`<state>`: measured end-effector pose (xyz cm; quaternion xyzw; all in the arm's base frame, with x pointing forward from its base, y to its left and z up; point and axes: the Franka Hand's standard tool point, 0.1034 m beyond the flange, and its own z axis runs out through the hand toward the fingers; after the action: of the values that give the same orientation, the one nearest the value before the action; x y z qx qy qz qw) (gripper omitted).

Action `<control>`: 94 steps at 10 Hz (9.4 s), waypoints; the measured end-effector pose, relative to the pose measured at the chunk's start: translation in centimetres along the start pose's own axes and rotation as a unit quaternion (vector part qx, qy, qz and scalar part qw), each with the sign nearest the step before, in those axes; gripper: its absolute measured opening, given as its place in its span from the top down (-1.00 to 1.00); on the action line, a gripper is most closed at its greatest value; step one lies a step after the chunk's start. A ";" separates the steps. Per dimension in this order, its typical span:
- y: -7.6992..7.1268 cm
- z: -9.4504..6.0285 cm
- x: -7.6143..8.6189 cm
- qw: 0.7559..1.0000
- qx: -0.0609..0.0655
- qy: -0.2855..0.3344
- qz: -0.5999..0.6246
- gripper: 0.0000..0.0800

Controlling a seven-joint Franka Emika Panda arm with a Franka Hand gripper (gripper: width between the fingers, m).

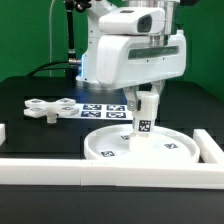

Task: Assemble round table

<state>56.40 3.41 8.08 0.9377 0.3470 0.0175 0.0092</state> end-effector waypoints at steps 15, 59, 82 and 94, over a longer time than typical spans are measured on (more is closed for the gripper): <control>0.0 0.2 -0.2 0.811 0.045 0.020 0.583 -0.02; -0.2 0.0 0.7 0.976 -0.010 0.026 -0.214 -0.62; -0.9 0.9 0.3 0.978 -0.020 -0.047 -0.201 -0.03; -1.1 1.1 -0.1 0.942 0.003 -0.025 0.334 -0.03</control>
Offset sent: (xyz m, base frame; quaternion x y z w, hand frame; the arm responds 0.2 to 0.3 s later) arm 0.0000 0.0000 0.0000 0.0000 0.0000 0.1938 0.9810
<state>55.68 4.17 6.94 0.9999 0.0140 -0.0049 0.0085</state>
